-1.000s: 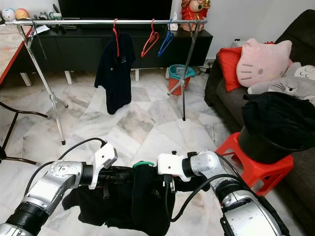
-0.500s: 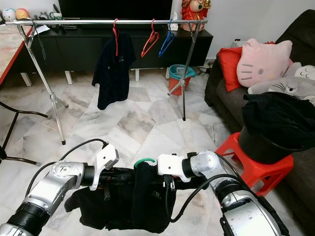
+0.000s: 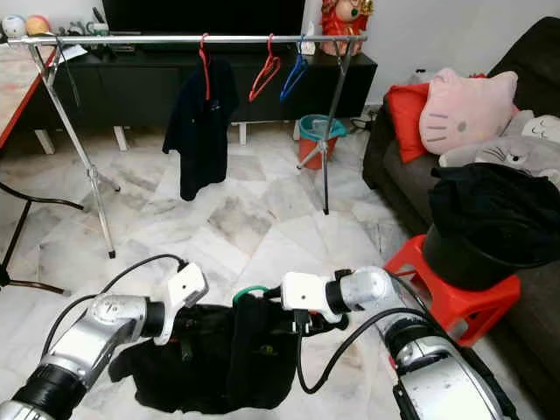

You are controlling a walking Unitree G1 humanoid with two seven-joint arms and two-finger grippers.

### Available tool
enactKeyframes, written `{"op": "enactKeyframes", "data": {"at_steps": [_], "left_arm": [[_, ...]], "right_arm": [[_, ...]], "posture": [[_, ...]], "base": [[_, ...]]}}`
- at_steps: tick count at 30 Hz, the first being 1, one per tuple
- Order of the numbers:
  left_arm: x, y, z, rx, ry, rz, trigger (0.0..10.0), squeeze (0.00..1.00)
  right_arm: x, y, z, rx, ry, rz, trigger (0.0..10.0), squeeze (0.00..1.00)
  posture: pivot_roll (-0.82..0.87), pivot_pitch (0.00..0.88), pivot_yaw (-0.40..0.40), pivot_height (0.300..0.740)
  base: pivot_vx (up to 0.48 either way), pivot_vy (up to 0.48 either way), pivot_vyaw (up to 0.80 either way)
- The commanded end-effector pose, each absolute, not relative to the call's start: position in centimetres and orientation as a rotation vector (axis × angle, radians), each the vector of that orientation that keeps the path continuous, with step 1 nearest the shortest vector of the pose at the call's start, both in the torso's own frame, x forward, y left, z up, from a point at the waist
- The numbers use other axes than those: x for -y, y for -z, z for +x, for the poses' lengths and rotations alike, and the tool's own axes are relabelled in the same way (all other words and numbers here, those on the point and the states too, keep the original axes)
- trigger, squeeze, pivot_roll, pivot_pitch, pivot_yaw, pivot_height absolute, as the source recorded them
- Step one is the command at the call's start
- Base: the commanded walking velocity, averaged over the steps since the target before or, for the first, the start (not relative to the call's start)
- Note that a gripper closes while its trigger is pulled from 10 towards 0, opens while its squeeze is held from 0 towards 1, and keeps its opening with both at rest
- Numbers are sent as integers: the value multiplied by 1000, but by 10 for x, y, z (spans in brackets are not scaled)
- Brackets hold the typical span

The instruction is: Hang hanger

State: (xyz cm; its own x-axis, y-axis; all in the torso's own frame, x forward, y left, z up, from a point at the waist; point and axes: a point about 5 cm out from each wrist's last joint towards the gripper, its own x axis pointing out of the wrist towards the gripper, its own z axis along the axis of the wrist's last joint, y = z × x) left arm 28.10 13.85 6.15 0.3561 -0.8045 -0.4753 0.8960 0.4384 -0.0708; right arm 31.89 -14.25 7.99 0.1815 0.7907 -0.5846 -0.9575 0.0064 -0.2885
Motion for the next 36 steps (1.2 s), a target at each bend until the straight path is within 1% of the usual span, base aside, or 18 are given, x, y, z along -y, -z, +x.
{"op": "enactKeyframes", "data": {"at_steps": [1, 5, 6, 7, 8, 9, 10, 12, 13, 14, 15, 16, 19, 20, 22, 26, 29, 36], "left_arm": [[-141, -60, 283, -459, 1064, 225, 0, 0], [-144, -58, 286, -455, 1009, 227, 0, 0], [-150, -56, 294, -437, 887, 235, 0, 0], [-153, -55, 298, -422, 820, 226, 0, 0], [-153, -55, 298, -422, 820, 226, 0, 0], [-156, -54, 300, -407, 765, 240, 0, 0], [-161, -52, 304, -414, 672, 216, 3843, 0], [-167, -49, 307, -428, 566, 183, 3843, 0], [-174, -49, 310, -391, 449, 193, 10000, 0], [-174, -49, 310, -391, 449, 193, 10000, 0], [-182, -43, 310, -379, 322, 120, 10000, 0], [-187, -38, 307, -387, 240, 57, 10000, 0], [-193, -35, 305, -359, 150, 36, 10000, 0], [-193, -35, 305, -359, 150, 36, 10000, 0], [-198, -39, 306, -303, 76, -25, 10000, 0], [-201, -41, 305, -261, 40, -22, 10000, 0], [-215, -45, 300, -199, -29, -24, 10000, 0], [-233, -46, 290, -164, -95, -8, 10000, 0]], "right_arm": [[147, -82, 321, -299, -1379, -736, 10000, 1000], [150, -80, 320, -309, -1364, -748, 10000, 1000], [155, -78, 322, -317, -1307, -773, 10000, 1000], [159, -77, 325, -317, -1227, -780, 10000, 820], [159, -77, 325, -317, -1227, -780, 10000, 820], [163, -77, 329, -322, -1149, -778, 10000, 71], [168, -77, 334, -318, -1038, -771, 10000, 0], [174, -78, 339, -313, -910, -766, 10000, 0], [186, -76, 344, -326, -702, -717, 10000, 0], [186, -76, 344, -326, -702, -717, 10000, 0], [201, -67, 344, -357, -436, -542, 10000, 0], [209, -58, 339, -385, -278, -388, 10000, 0], [210, -37, 324, -415, -153, -177, 10000, 0], [210, -37, 324, -415, -153, -177, 10000, 0], [209, -12, 303, -482, -48, -62, 10000, 0], [208, 4, 289, -527, 13, -34, 10000, 0], [212, 27, 262, -585, 171, 101, 10000, 0], [206, 49, 234, -688, 198, 100, 10000, 0]], "posture": [[114, 0, -103, 740], [112, 0, -102, 740], [111, 0, -102, 740], [110, 0, -100, 740], [110, 0, -100, 740], [110, 0, -100, 740], [106, 0, -98, 740], [106, 0, -98, 740], [101, 0, -98, 740], [101, 0, -98, 740], [101, 0, -96, 740], [98, 0, -88, 740], [93, 0, -75, 740], [93, 0, -75, 740], [90, 0, -67, 740], [89, 0, -61, 740], [81, 0, -48, 740], [97, 0, -43, 740]], "base": [[0, 0, 0], [0, 0, 0], [0, 0, 0], [0, 0, 0], [0, 0, 0], [0, 0, 0], [0, 0, 0], [0, 0, 0], [0, 0, 0], [0, 0, 0], [0, 0, 0], [0, 0, 0], [0, 0, 0], [0, 0, 0], [0, 0, 0], [0, 0, 0], [0, 0, 0], [0, 0, 0]]}}
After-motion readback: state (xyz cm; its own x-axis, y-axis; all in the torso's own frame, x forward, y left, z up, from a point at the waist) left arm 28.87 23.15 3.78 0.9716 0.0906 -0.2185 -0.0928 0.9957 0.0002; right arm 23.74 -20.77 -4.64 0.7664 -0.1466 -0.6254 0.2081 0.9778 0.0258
